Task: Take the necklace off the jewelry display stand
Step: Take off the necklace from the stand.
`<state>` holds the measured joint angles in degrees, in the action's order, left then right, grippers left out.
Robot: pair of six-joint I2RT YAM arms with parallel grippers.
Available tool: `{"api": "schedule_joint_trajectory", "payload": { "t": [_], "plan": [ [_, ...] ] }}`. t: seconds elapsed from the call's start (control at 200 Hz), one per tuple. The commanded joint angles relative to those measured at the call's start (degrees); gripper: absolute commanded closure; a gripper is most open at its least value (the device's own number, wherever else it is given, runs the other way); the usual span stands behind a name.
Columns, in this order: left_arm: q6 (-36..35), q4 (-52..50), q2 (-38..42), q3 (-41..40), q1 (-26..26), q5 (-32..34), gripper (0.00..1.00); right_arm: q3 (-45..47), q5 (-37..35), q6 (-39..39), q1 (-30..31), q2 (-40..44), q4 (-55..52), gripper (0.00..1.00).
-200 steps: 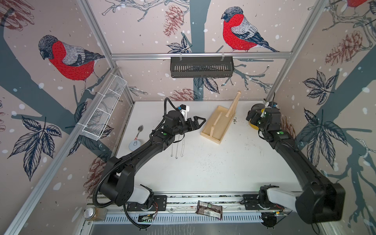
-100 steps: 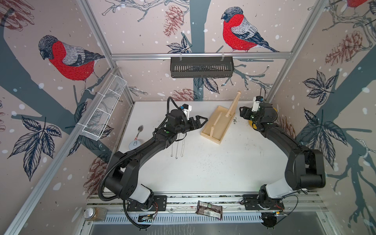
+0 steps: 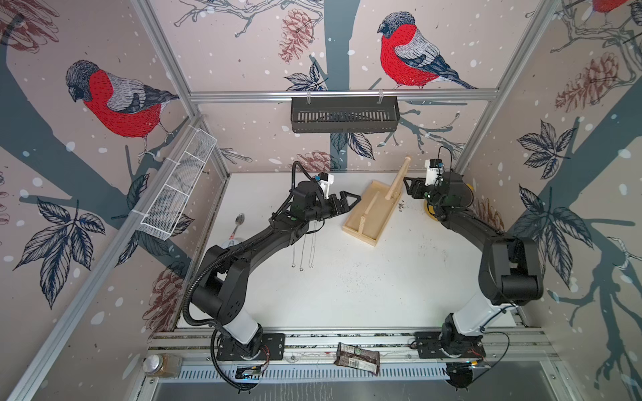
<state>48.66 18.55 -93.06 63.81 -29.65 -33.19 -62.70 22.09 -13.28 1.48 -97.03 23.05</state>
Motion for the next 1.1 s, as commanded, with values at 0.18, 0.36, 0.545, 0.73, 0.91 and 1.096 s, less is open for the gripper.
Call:
{"api": "schedule_joint_trajectory", "payload": {
  "t": [0.18, 0.36, 0.545, 0.73, 0.91, 1.096],
  "plan": [
    [-0.15, 1.19, -1.77, 1.77, -0.02, -1.21, 0.03, -4.52, 3.29, 2.55, 0.17, -3.77, 1.61, 0.46],
    [-0.5, 0.49, -2.18, 2.44, -0.04, -1.01, 0.03, -5.68, 4.29, 2.69, 0.15, -4.71, 2.15, 0.5],
    [-1.03, -0.53, -2.48, 2.99, -0.06, -0.85, 0.03, -6.81, 4.71, 2.73, 0.46, -5.54, 1.87, 0.55],
    [-1.29, -0.96, -2.53, 3.13, -0.03, -0.62, 0.03, -7.32, 4.72, 3.05, 0.72, -5.66, 1.7, 0.64],
    [-1.56, -1.44, -2.4, 3.18, -0.04, -0.52, 0.03, -7.33, 4.32, 4.03, 1.37, -5.11, 0.95, 0.67],
    [-1.46, -1.58, -2.46, 3.4, 0.01, -0.58, 0.03, -7.77, 3.61, 4.77, 1.72, -5.05, 0.28, 0.73]
  ]
}}
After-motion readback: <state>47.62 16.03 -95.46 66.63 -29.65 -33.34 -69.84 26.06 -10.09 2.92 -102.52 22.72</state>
